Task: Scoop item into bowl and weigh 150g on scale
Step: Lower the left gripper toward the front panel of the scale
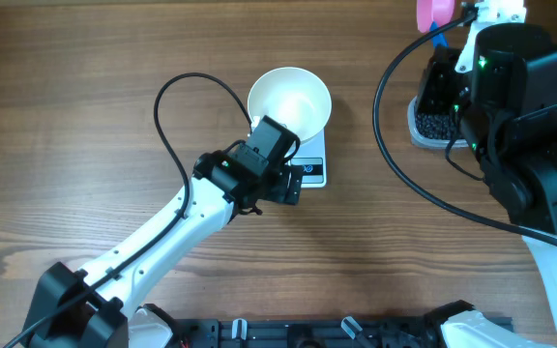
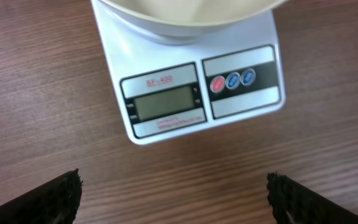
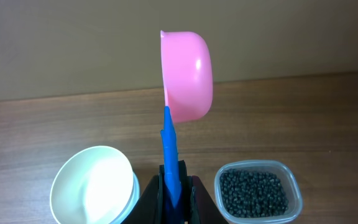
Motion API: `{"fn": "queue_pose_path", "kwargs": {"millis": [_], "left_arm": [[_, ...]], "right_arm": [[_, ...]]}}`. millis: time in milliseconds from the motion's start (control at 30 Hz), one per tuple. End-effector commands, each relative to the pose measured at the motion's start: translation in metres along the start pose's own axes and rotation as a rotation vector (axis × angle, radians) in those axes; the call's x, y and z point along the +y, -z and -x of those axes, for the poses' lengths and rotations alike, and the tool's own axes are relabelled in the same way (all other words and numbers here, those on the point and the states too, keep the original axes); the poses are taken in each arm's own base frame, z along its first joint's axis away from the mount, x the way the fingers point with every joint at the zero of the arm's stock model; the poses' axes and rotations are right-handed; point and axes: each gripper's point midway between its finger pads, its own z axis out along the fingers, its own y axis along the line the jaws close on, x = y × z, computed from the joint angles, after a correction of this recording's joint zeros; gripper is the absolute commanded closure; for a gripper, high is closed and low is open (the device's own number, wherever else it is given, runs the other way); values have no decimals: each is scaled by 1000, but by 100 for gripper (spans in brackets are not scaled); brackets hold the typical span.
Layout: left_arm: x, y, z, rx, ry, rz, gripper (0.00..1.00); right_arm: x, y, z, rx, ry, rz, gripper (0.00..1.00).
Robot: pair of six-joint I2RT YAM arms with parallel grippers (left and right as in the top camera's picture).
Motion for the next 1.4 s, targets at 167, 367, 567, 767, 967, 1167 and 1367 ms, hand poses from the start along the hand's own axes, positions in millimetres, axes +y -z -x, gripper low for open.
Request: {"fn": "queue_pose_path", "kwargs": {"millis": [167, 367, 567, 767, 967, 1167, 1367], "left_arm": [[21, -8, -9, 13, 51, 43, 0], [21, -8, -17, 47, 42, 36, 0], [19, -18, -12, 8, 47, 20, 0], [14, -21, -1, -34, 51, 3, 0], [8, -19, 3, -48, 59, -28, 0], [6, -10, 11, -90, 62, -46, 0], [4, 27, 24, -190, 56, -86, 0]], "right_arm": [[-1, 0, 2, -7, -6, -1, 96], [-1, 0, 2, -7, -6, -1, 96], [-1, 0, 2, -7, -6, -1, 96], [-1, 0, 2, -7, -7, -1, 96], [0, 0, 4, -16, -9, 1, 96], [0, 0, 4, -17, -9, 2, 96], [1, -5, 5, -15, -9, 1, 96]]}}
